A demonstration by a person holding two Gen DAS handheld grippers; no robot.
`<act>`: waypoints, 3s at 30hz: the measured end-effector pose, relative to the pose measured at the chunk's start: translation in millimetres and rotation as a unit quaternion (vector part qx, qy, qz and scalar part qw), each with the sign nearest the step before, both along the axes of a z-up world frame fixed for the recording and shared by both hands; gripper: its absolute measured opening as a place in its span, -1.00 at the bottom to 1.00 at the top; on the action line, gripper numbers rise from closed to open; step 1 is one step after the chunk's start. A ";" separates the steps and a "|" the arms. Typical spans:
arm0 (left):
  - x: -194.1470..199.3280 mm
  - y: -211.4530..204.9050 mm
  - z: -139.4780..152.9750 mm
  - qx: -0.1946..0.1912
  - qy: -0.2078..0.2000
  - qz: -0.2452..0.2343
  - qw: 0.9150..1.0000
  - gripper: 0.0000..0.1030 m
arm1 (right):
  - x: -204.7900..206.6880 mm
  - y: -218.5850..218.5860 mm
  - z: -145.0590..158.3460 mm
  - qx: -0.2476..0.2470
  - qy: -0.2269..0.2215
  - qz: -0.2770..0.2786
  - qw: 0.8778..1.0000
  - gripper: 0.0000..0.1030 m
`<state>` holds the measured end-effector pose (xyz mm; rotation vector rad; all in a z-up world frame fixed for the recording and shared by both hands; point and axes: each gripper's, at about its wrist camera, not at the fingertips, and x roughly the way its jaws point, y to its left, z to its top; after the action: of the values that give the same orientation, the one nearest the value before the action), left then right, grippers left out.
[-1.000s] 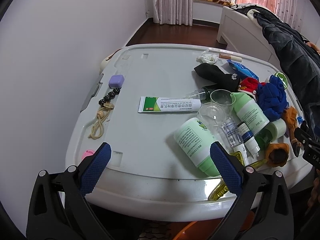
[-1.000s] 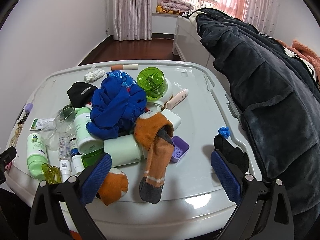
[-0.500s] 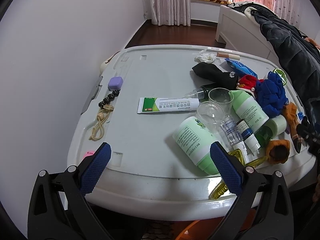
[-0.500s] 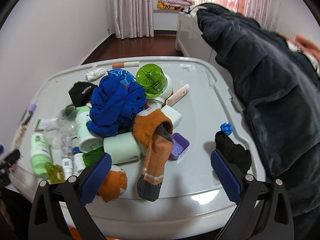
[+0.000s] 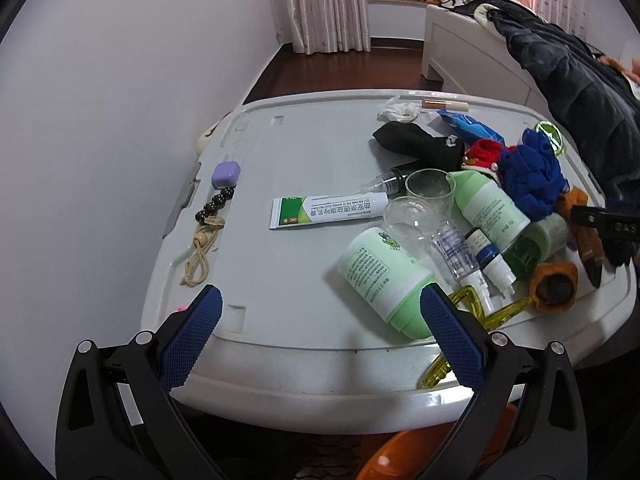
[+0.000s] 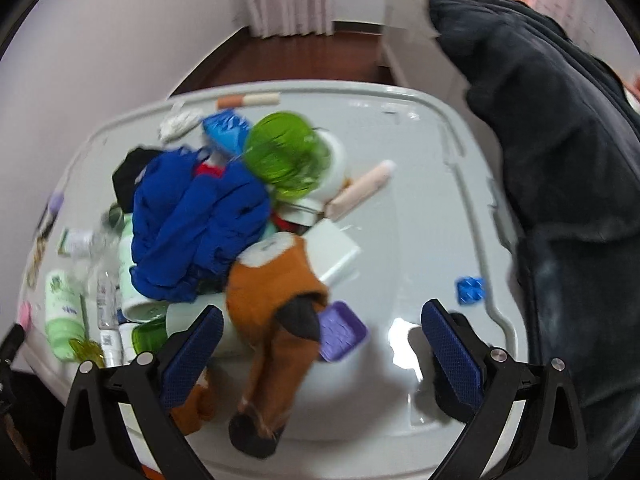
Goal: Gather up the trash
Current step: 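Grasp the orange-brown sock with the right tool while the left grasps an orange sock, then carry both socks to the orange bin and open both tools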
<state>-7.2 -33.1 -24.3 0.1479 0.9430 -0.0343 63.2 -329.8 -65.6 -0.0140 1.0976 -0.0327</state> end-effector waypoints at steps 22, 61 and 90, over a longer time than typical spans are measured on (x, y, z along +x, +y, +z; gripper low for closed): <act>-46.3 -116.3 -0.9 -0.001 -0.032 -0.141 0.989 0.89 | -86.3 -61.9 52.5 0.107 -0.150 -0.048 0.982 -0.69; -156.4 -60.1 29.1 -0.026 0.017 -0.287 0.957 -0.35 | -215.1 52.3 35.5 0.183 -0.009 0.177 0.967 -0.65; -144.2 -40.2 -7.5 -0.041 0.077 -0.230 0.969 0.38 | -214.8 83.0 12.6 0.140 0.018 0.198 0.970 -0.21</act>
<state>-151.5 -73.2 -31.8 0.2883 1.0440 -0.5184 -151.6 -246.9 -53.0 0.0196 1.1115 0.4818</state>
